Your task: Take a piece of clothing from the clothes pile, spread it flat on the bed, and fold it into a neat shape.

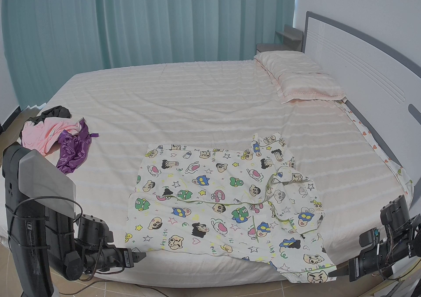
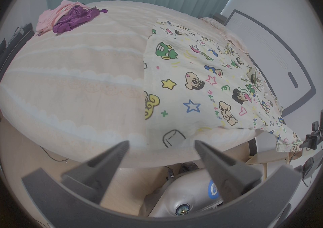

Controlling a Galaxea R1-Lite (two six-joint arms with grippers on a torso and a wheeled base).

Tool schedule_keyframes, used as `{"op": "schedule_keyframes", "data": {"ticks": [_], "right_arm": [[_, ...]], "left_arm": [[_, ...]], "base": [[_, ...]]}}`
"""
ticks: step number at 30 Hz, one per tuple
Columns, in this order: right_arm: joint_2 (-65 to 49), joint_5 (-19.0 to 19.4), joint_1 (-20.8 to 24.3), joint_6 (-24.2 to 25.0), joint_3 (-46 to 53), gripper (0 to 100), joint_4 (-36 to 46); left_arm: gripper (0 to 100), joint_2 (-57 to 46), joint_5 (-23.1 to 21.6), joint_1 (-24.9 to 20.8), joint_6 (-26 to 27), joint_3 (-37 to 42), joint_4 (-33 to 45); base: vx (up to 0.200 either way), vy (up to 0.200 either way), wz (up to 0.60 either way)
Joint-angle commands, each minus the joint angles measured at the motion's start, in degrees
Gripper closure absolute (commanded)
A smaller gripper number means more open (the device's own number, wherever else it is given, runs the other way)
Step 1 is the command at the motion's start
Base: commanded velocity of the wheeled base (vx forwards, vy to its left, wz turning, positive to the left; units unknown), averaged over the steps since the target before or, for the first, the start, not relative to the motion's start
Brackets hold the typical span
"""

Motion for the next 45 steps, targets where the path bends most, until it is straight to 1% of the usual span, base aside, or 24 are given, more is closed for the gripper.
{"op": "schedule_keyframes", "data": {"ticks": [1, 2, 5, 7, 8, 17, 30, 38, 41, 45], "right_arm": [[1.05, 0.08, 0.01, -0.01, -0.09, 100, -0.08], [1.14, 0.08, 0.01, -0.01, -0.09, 100, -0.08], [1.14, 0.08, 0.01, -0.01, -0.01, 100, -0.08], [1.14, 0.08, 0.01, -0.01, -0.01, 100, -0.08], [1.05, 0.08, 0.01, -0.01, -0.01, 100, -0.08], [0.88, 0.08, 0.10, -0.01, -0.01, 100, -0.08], [0.17, -0.18, 0.10, -0.09, 0.35, 100, 0.09], [-0.27, -0.27, 0.19, -0.18, 0.79, 100, 0.53], [-0.79, -0.36, 0.19, -0.18, 0.87, 100, 0.62], [-0.71, -0.27, 0.01, 0.08, -0.01, 100, 0.00]], "left_arm": [[0, 2.79, 0.32, -1.14, -0.30, -0.26, -0.63], [0, 2.97, 0.67, -1.14, -0.39, -0.52, -0.81], [0, 3.67, 4.45, -1.23, -1.71, -2.11, -0.99], [0, 3.67, 4.71, -1.31, -2.23, -2.19, -0.99], [100, 3.41, 4.89, -1.31, -3.20, -2.19, -0.99], [100, 2.44, 4.98, -1.31, -4.08, -1.14, -0.99], [100, -4.50, 4.54, -1.40, -3.90, 4.05, -0.46], [100, -4.68, 4.54, -2.10, -3.64, 4.05, 1.04], [100, -4.94, 4.36, -2.72, -3.55, 4.05, 3.15], [100, -4.85, 4.36, -2.54, -3.73, 2.82, 3.15]], "base": [[0.000, 0.000, 0.00], [0.000, 0.000, 0.00], [0.000, 0.000, 0.00], [0.000, 0.000, 0.00], [0.000, 0.000, 0.00], [0.000, 0.000, 0.00], [0.000, 0.000, 0.00], [0.000, 0.000, 0.00], [0.000, 0.000, 0.00], [0.000, 0.000, 0.00]]}}
